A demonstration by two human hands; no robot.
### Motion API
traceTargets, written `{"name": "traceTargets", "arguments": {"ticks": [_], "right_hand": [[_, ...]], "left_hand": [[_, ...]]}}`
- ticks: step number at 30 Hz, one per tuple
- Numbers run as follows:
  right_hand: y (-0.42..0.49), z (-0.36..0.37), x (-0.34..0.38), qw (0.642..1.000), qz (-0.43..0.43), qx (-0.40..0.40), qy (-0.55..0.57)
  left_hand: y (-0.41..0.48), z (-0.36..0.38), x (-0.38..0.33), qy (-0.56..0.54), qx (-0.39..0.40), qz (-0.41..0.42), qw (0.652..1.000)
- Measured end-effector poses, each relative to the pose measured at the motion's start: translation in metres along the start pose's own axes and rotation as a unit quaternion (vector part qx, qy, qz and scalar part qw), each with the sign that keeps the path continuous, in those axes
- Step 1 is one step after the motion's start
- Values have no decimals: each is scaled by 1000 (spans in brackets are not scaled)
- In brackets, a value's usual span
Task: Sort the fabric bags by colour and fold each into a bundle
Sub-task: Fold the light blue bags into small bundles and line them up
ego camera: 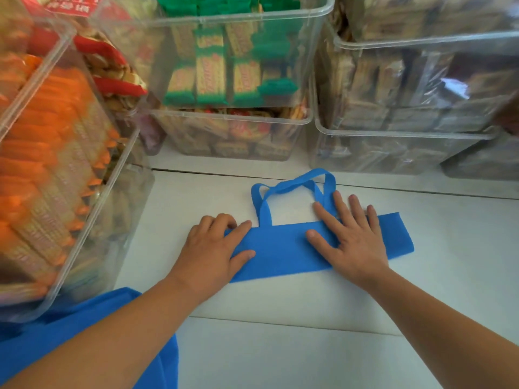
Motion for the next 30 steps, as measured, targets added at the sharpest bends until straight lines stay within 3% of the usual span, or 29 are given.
{"name": "traceTargets", "arguments": {"ticks": [2,6,8,15,21,24,27,30], "right_hand": [[-2,-4,-9,1000,2,-12,4],[-19,-10,-47,985,158,-31,-68],[-20,-10,-54,984,171,-23,-40],[-18,-8,-57,987,148,-39,-53],[-17,-10,-56,985,134,-14,-106],[-20,-20,-27,981,105,-65,-151],[-39,-4,31,992,49,-114,-14],[-65,13,66,988,-67,-93,106]], "left_hand": [[-3,1,-3,-19,2,-30,999],[-4,4,-15,-29,40,-66,997],[-5,4,-16,-26,62,-86,994],[-7,-6,-23,4,128,-150,980],[-33,-13,-43,-30,88,-143,985],[-38,-16,-45,-47,125,-194,972],[-41,-20,-47,-174,135,-247,944],[-49,-25,-49,-332,126,-289,889]]}}
Point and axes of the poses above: each hand's wrist, its own y-axis towards the middle knuckle, its own z-axis out of the palm, x = y × z, the point moved 5 cm from there along y, towards the middle knuckle, and after that the axes turned 10 degrees about -z, right-handed, at the moved point
